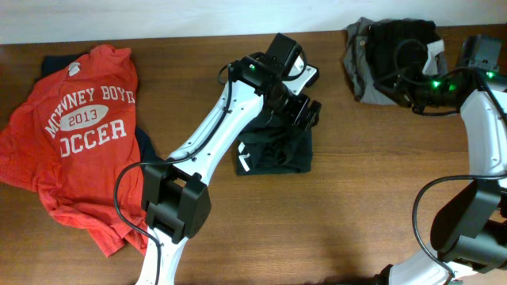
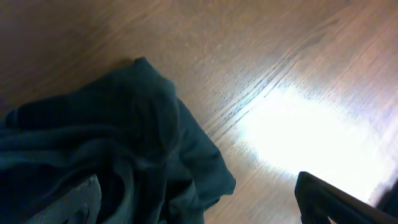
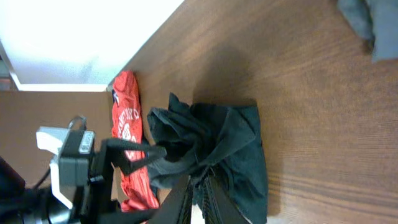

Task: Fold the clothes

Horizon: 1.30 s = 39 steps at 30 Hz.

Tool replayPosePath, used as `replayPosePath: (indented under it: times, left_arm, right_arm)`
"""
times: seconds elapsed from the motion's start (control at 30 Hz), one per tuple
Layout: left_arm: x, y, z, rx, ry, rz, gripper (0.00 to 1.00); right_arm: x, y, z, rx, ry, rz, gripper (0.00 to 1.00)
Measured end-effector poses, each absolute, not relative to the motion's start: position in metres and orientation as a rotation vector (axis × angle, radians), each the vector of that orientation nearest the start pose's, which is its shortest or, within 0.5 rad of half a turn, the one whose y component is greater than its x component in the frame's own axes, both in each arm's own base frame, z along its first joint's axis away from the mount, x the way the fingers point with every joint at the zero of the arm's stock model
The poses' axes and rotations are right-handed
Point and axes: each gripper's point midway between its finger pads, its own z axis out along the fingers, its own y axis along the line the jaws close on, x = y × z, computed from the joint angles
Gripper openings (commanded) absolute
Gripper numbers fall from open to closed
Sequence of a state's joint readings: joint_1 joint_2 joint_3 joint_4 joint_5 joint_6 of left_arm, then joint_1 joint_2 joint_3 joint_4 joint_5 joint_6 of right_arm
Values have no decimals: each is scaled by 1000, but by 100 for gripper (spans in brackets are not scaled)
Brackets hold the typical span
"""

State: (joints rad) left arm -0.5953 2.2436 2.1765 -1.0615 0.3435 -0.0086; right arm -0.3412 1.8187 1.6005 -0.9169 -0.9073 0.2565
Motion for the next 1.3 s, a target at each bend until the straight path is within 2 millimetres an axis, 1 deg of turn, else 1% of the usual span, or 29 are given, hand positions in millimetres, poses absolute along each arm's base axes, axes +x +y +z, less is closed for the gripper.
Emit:
replayPosePath:
  times: [0.07, 0.17, 0.2, 0.23, 0.27, 0.33, 0.37, 0.4, 0.47, 0.5, 0.53, 0.57, 0.6, 0.63, 0.67, 0.7, 0.77, 0.87, 0.9, 0.93, 0.97, 1.0, 1.07, 1.13, 1.23, 1.27, 1.3]
  left_arm:
    - [414, -346, 156, 888, 2590, -641, 99]
    - [425, -339, 174, 855, 2557, -643, 99]
    - [434, -332, 188, 826, 2537, -644, 99]
    - [440, -327, 197, 807, 2517, -643, 99]
    - [448, -317, 212, 775, 2493, -640, 99]
    - [465, -292, 243, 701, 2438, -627, 99]
    - [473, -274, 261, 655, 2410, -614, 99]
    - [478, -259, 275, 620, 2388, -604, 99]
    - [486, -227, 303, 544, 2348, -576, 99]
    - [489, -204, 319, 493, 2327, -556, 99]
    - [490, -189, 327, 461, 2318, -541, 99]
    - [490, -170, 335, 420, 2315, -525, 99]
    - [490, -155, 339, 385, 2320, -510, 99]
    - [489, -142, 340, 356, 2330, -500, 99]
    - [488, -127, 339, 319, 2351, -487, 99]
    - [488, -118, 337, 295, 2363, -479, 99]
    - [488, -96, 328, 236, 2407, -460, 99]
    - [490, -74, 317, 178, 2446, -432, 99]
    - [491, -69, 315, 164, 2452, -421, 99]
    - [492, -63, 312, 148, 2461, -406, 99]
    - [493, -58, 308, 133, 2470, -392, 99]
    - [495, -53, 304, 118, 2481, -375, 99]
    - [499, -48, 295, 103, 2501, -355, 99]
    - [503, -45, 282, 94, 2529, -339, 99]
    - [508, -44, 267, 85, 2561, -329, 99]
    - [510, -43, 259, 82, 2579, -328, 99]
    - [510, -43, 256, 81, 2584, -326, 99]
  right_arm:
    - [432, -9, 211, 449, 2417, 1164, 14]
    - [430, -8, 210, 441, 2426, 1164, 16]
    - [428, -7, 209, 433, 2431, 1163, 18]
    - [427, -7, 209, 431, 2435, 1163, 18]
    - [426, -5, 208, 420, 2443, 1160, 20]
    - [424, -3, 206, 399, 2456, 1155, 27]
    - [423, 1, 205, 378, 2468, 1148, 32]
    - [422, 5, 204, 350, 2477, 1143, 35]
    - [422, 22, 202, 256, 2498, 1129, 41]
    - [421, 34, 200, 206, 2517, 1120, 43]
    - [421, 42, 199, 164, 2528, 1109, 44]
    - [420, 60, 196, 98, 2553, 1088, 44]
    - [419, 69, 194, 66, 2565, 1078, 44]
    - [419, 82, 191, 26, 2583, 1055, 44]
    - [419, 100, 187, -17, 2609, 1019, 44]
    - [419, 108, 184, -34, 2624, 994, 44]
    - [418, 138, 175, -60, 2673, 899, 45]
    - [417, 172, 166, -48, 2707, 767, 52]
    - [416, 181, 165, -40, 2710, 735, 60]
    - [417, 191, 163, -6, 2707, 682, 65]
    - [415, 204, 163, -9, 2702, 645, 70]
    - [414, 213, 163, 0, 2689, 611, 70]
    - [418, 224, 165, 15, 2648, 549, 73]
    - [425, 234, 170, 25, 2590, 498, 73]
    - [434, 239, 172, 34, 2542, 466, 73]
    - [440, 238, 164, 43, 2539, 444, 72]
    - [442, 238, 159, 47, 2544, 432, 72]
